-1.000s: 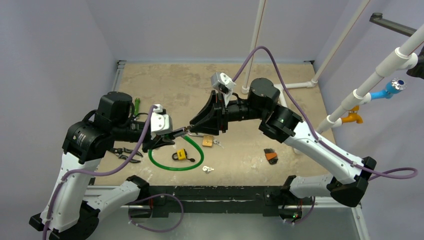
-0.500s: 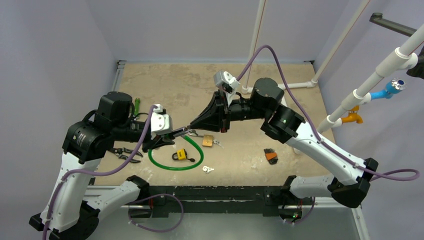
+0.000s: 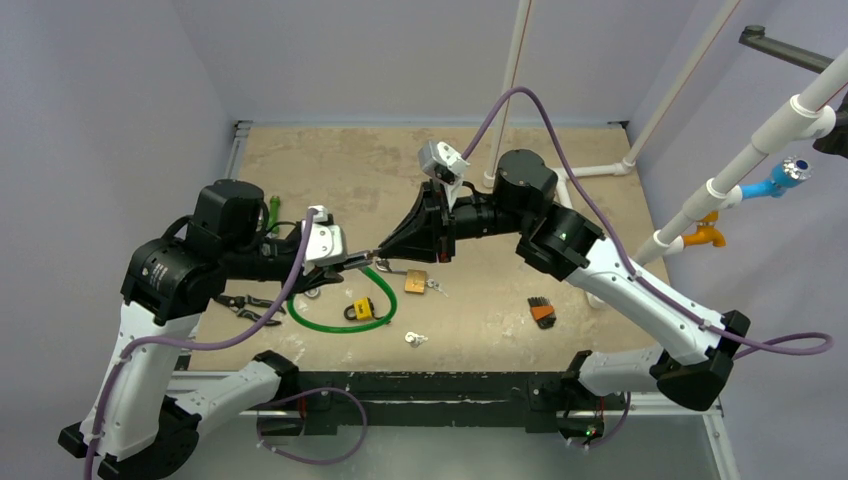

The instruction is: Unlock with the key

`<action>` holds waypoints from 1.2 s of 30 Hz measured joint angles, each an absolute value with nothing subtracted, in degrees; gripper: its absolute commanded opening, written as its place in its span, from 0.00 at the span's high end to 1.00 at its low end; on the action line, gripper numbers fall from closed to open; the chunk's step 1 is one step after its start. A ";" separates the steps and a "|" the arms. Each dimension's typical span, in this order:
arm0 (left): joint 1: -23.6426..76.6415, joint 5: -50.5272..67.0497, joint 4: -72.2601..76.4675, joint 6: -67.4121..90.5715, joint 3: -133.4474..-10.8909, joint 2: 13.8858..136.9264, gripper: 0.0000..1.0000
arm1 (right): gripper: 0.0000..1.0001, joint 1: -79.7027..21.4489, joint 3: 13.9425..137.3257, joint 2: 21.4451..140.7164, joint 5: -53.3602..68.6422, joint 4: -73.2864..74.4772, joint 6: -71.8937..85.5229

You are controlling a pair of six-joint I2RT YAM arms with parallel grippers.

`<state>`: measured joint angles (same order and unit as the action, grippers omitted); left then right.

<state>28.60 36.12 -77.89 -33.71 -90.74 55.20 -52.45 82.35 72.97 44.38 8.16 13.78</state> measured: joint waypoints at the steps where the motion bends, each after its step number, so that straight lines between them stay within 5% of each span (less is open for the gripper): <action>1: 28.67 35.75 -77.87 -33.74 -90.85 55.31 1.00 | 0.86 -52.45 82.35 73.03 44.56 8.21 13.74; 4: 28.97 35.05 -77.65 -33.76 -90.87 55.44 1.00 | 0.84 -52.47 82.32 73.12 44.77 8.21 13.58; 11: 29.34 34.63 -77.62 -33.78 -90.87 55.51 1.00 | 1.00 -52.49 82.32 73.12 44.82 8.16 13.41; 22: 29.82 33.17 -79.09 -34.00 -91.72 55.96 1.00 | 1.00 -53.87 82.08 73.45 44.38 7.70 13.54; 36: 36.60 10.02 -75.31 -41.06 -88.97 52.77 1.00 | 1.00 -53.98 77.10 76.12 35.14 2.24 31.44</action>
